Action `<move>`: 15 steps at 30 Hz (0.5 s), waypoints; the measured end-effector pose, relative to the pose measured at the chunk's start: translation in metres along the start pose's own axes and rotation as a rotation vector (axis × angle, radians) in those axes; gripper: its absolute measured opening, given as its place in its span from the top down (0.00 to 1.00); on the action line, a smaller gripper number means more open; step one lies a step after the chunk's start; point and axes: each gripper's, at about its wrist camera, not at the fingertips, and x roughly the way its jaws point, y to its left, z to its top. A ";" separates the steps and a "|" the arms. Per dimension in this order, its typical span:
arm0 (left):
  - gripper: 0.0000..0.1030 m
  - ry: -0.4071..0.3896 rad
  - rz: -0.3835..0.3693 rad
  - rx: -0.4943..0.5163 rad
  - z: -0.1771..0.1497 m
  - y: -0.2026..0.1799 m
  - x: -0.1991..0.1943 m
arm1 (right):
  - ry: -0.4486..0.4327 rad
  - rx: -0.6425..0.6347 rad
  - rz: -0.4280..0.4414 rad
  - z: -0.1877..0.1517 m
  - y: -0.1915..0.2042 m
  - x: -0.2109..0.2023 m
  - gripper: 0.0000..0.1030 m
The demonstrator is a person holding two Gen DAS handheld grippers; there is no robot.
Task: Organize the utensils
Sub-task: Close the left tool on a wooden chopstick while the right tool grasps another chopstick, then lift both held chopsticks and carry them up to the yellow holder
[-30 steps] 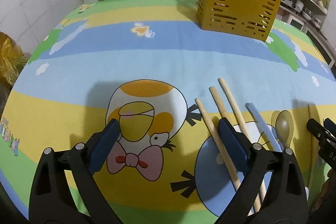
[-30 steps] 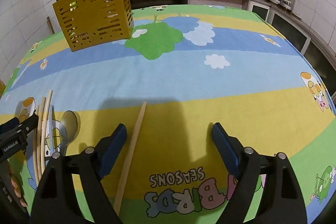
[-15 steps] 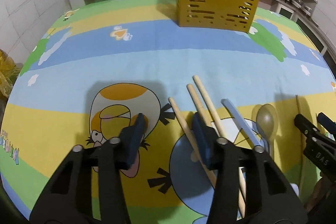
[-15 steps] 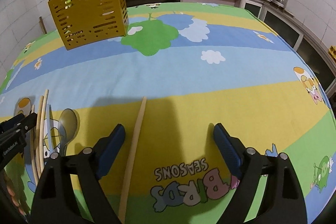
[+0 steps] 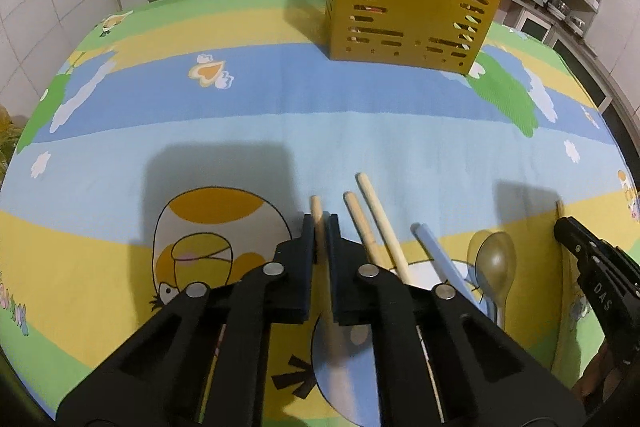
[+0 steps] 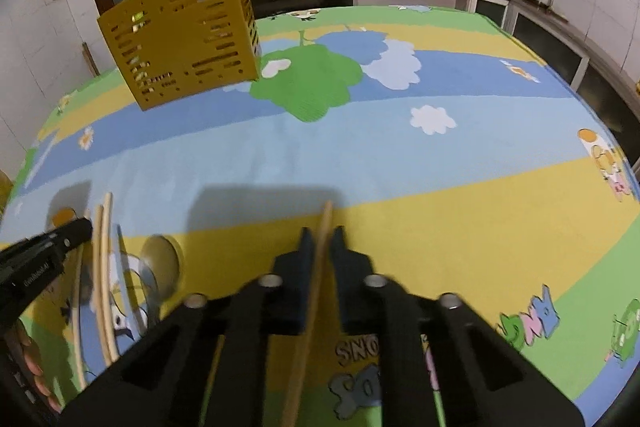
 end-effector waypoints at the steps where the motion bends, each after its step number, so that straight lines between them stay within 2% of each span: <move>1: 0.96 -0.007 -0.002 -0.005 0.001 0.001 -0.002 | -0.002 0.012 0.024 0.002 -0.002 0.000 0.92; 7: 0.96 -0.080 -0.021 -0.025 0.002 0.008 -0.020 | -0.094 0.027 0.108 0.004 -0.003 -0.022 0.93; 15: 0.96 -0.301 -0.007 -0.034 0.003 0.014 -0.082 | -0.307 -0.016 0.132 0.011 0.001 -0.078 0.93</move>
